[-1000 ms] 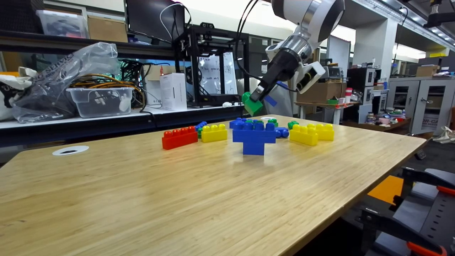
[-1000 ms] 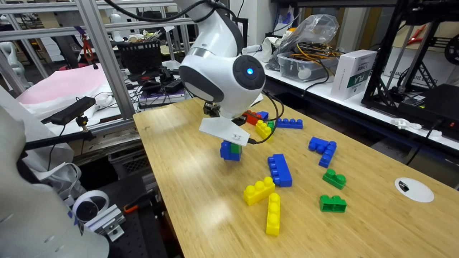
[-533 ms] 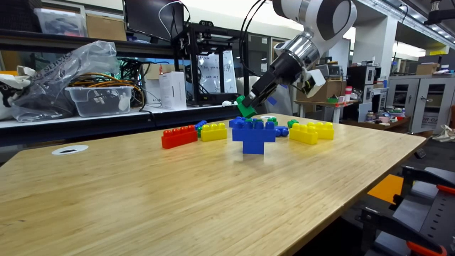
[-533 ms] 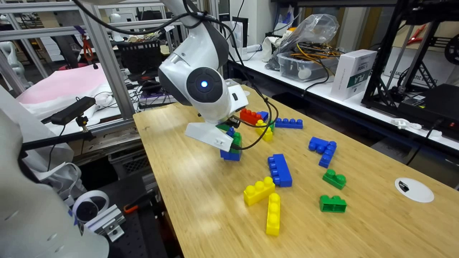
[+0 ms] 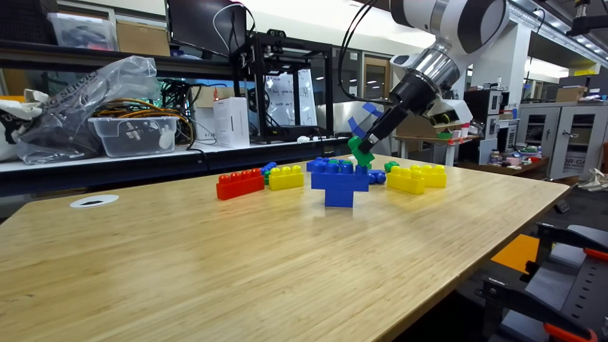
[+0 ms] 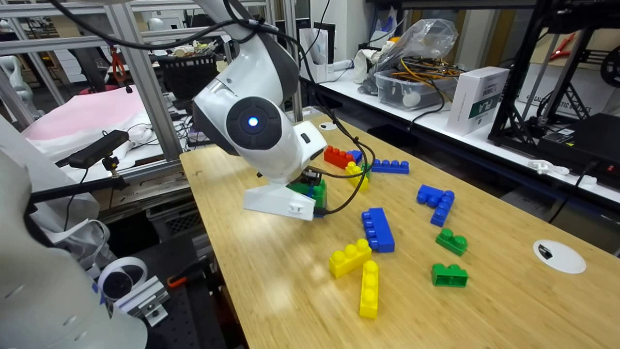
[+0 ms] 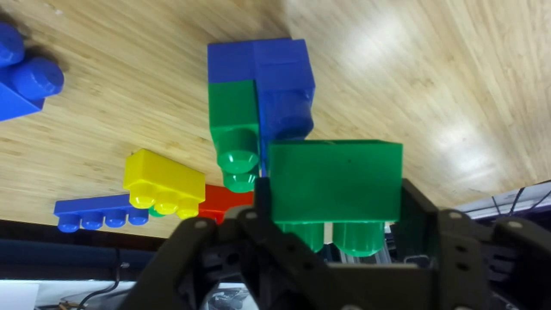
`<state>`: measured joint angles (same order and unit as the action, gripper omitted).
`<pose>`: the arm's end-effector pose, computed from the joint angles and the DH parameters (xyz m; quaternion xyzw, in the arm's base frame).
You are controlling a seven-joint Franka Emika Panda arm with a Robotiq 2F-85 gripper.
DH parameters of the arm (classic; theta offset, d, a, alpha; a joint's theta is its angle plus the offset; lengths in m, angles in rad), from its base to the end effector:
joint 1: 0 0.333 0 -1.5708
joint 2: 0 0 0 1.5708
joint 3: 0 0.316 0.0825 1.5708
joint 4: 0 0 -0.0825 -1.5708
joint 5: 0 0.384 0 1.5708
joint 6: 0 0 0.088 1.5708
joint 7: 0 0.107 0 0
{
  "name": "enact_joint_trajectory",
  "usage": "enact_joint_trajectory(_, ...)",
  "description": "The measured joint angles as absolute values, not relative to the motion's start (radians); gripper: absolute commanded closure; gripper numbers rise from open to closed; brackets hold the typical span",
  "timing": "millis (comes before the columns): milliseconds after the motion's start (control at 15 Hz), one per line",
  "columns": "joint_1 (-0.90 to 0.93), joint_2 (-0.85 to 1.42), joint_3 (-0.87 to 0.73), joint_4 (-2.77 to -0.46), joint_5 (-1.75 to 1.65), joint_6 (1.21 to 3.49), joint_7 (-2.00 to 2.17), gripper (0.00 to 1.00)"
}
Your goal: Take the green legos near the yellow legos and put them on the blue legos next to it
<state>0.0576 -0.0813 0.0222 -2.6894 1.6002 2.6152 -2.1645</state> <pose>0.3924 0.0088 0.2479 -0.8601 -0.3595 -0.3142 0.1799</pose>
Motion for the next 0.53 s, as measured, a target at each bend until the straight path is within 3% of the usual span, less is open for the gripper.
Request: enact_joint_trajectory(533,0.056,-0.150,0.002,-2.703,1.541,2.615,-2.215,0.55)
